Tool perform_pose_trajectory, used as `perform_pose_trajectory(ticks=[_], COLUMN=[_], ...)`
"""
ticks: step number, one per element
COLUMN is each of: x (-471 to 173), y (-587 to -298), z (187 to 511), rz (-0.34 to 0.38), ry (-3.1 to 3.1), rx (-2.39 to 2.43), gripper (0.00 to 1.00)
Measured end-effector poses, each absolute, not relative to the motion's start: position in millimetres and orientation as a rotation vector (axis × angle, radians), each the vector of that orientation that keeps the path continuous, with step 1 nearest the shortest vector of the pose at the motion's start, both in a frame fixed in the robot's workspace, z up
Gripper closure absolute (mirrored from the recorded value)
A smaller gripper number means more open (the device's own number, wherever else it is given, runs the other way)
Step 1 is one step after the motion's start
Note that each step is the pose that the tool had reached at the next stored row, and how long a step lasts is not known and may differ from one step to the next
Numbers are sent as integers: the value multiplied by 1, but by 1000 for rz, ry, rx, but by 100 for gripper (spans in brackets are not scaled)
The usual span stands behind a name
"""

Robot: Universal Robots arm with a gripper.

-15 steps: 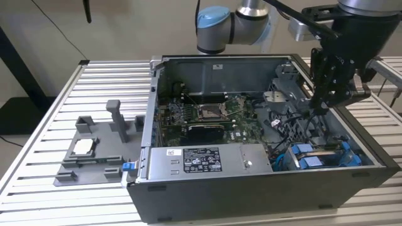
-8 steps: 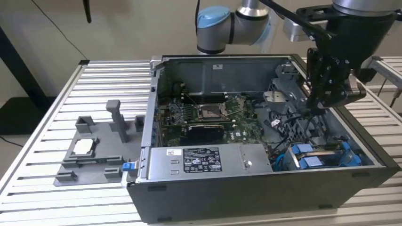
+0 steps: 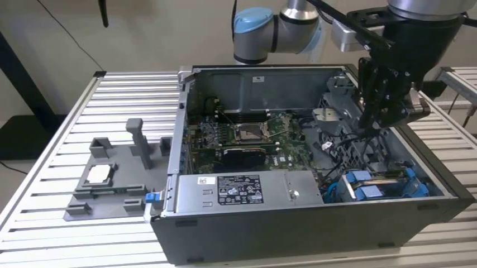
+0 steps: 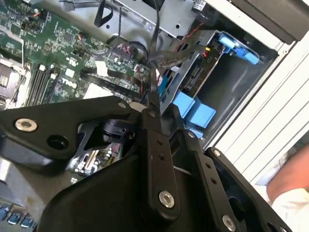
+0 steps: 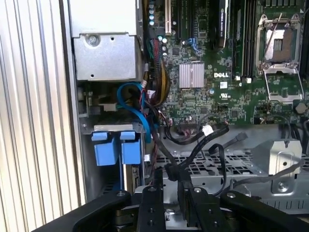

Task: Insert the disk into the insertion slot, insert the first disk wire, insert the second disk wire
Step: 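Insert the second disk wire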

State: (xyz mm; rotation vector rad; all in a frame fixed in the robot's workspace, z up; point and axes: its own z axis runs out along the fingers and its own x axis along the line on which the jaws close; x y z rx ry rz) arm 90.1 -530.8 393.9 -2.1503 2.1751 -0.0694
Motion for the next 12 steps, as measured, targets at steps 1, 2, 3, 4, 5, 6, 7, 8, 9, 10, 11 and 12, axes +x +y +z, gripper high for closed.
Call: perform_pose_trajectory(ticks=[1,2,3,4,5,6,7,8,9,10,11,12], x=[90,90,90,90,89,89,88,87,86,85,84,83], y=[-531,-531,-531,-531,-531,-531,-531,-531,-531,-531,-531,-531], z=[394,393,393,393,393,393,393,392,392,392,392,392], rz=[-68,-67,-66,-64,-62,-59,-57,-55,-55,-56,-58,-60], ry=[2155,2135,2117,2104,2096,2089,2081,2074,2068,2063,2057,2052], rx=[-2170,-2189,-2205,-2215,-2219,-2223,-2227,-2232,-2236,-2240,-2243,-2246], gripper=[73,73,73,73,73,73,73,73,73,73,73,73])
